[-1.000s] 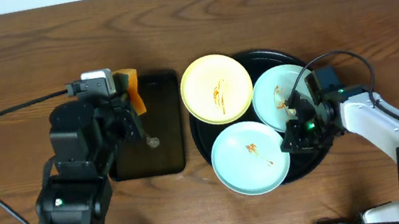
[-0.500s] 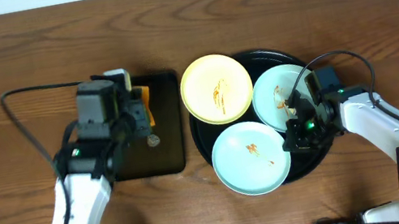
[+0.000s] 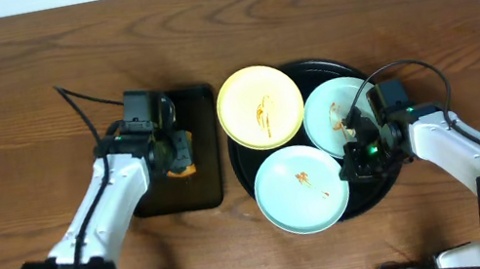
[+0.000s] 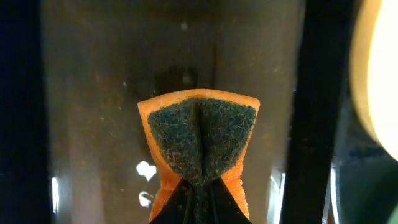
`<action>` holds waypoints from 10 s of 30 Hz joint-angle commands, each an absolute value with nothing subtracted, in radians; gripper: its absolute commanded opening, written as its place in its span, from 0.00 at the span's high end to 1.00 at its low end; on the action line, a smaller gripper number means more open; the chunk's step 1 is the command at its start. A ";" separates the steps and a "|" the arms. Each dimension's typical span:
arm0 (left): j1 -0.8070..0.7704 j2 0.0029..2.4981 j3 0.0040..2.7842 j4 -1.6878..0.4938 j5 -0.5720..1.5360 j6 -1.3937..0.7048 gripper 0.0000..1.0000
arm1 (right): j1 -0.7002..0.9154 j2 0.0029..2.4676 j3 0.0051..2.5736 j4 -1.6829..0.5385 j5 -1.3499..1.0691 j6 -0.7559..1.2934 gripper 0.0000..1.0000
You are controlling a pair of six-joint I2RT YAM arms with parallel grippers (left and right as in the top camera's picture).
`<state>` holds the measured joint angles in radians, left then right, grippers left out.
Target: Clean dirty plates on tray and stack at the side
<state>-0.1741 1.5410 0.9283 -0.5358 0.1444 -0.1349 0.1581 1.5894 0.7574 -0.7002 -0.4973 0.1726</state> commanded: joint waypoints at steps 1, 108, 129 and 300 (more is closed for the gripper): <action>-0.176 1.570 0.950 -0.539 0.149 -0.136 0.93 | 0.172 1.596 0.755 -0.695 -0.498 0.179 0.99; -0.317 1.517 0.993 -0.669 -0.210 -0.558 0.92 | 0.172 1.473 0.751 -0.572 -0.517 0.142 0.99; -0.317 1.517 0.993 -0.669 -0.210 -0.558 0.92 | 0.172 1.213 0.813 -0.579 0.056 0.153 0.99; -0.457 1.493 0.992 -0.509 0.157 -0.344 0.93 | 0.169 1.527 0.710 -0.690 -0.228 0.590 0.99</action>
<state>-0.4000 1.5185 0.9977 -0.5587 -0.0021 -0.4149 0.1398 1.5284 0.7189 -0.6827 -0.2565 0.5915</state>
